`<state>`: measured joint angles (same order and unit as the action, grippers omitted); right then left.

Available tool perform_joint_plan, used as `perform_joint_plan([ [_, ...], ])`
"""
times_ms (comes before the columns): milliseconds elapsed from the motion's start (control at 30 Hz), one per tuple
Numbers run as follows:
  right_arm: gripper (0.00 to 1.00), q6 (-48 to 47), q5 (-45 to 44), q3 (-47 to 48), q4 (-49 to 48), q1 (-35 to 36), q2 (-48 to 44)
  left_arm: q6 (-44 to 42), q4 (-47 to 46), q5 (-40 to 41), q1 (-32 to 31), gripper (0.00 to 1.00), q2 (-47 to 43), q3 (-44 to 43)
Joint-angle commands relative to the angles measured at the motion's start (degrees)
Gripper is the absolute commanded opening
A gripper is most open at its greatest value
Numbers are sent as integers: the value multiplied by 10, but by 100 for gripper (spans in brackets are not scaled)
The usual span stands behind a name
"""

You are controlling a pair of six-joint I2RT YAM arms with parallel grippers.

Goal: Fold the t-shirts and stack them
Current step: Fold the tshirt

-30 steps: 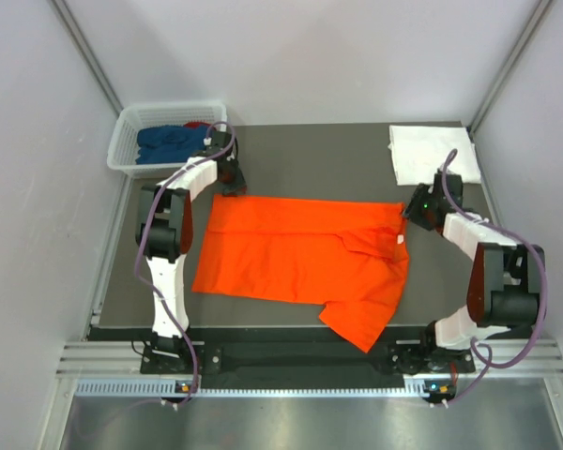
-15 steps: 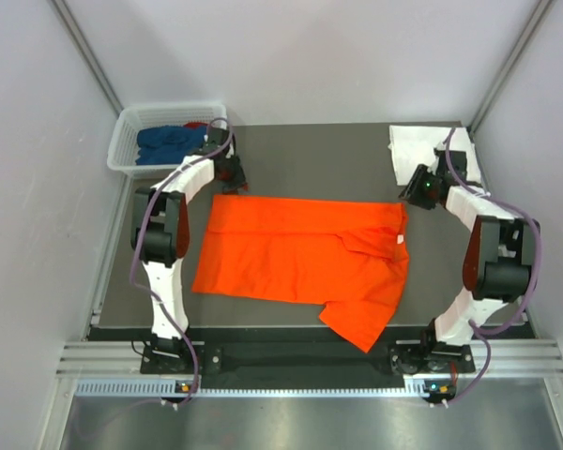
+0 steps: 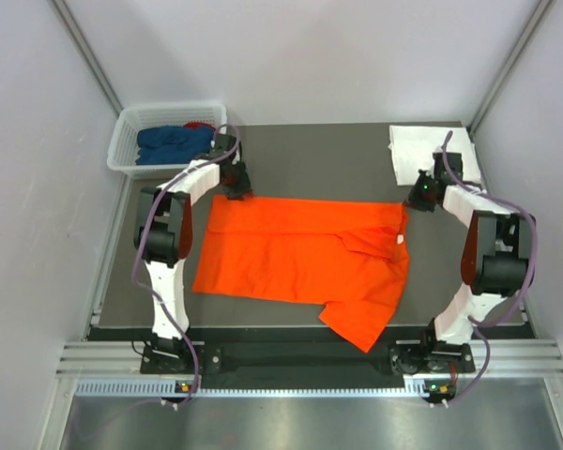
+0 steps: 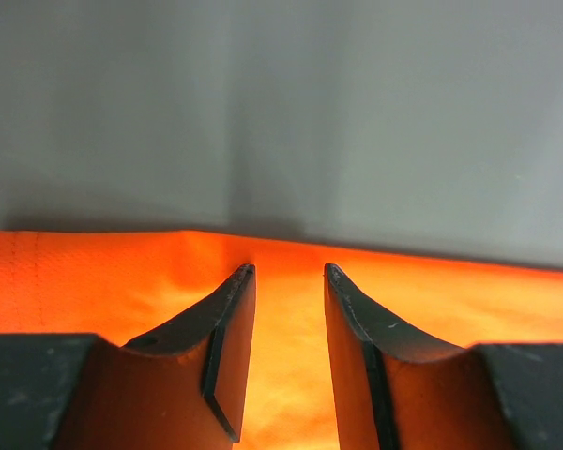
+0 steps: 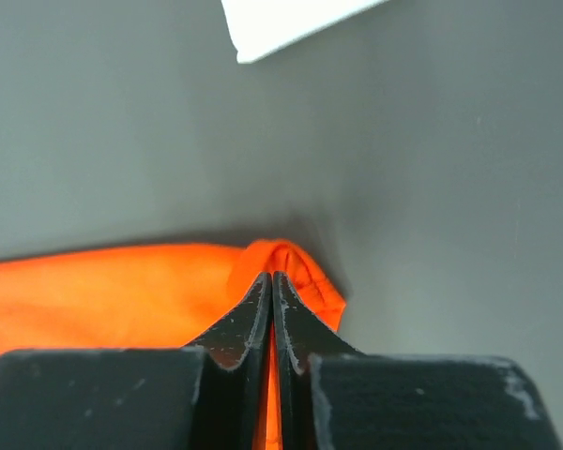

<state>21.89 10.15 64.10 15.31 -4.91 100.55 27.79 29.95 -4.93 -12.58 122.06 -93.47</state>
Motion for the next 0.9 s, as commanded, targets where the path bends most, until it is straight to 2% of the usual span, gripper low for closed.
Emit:
perform_joint_plan([
  [0,0,7,-24,-22,-42,4,-16,6,-4,41,1,40,20,-2],
  [100,0,10,-31,-47,-55,0,-29,6,8,69,2,40,30,-4],
  [300,0,17,-17,-71,-76,-6,-50,7,5,64,2,40,31,2],
  [333,1,21,-21,-68,-64,-6,-52,7,3,63,2,40,27,4],
  [367,9,31,-25,-64,-57,-7,-58,8,4,63,2,40,26,4],
  [400,12,38,-30,-57,-51,-7,-61,8,4,62,2,40,25,4],
  [500,17,61,-44,-47,-32,-7,-71,9,3,62,2,40,21,5],
  [867,27,99,-33,-28,-53,5,-57,12,2,62,2,40,18,9],
])
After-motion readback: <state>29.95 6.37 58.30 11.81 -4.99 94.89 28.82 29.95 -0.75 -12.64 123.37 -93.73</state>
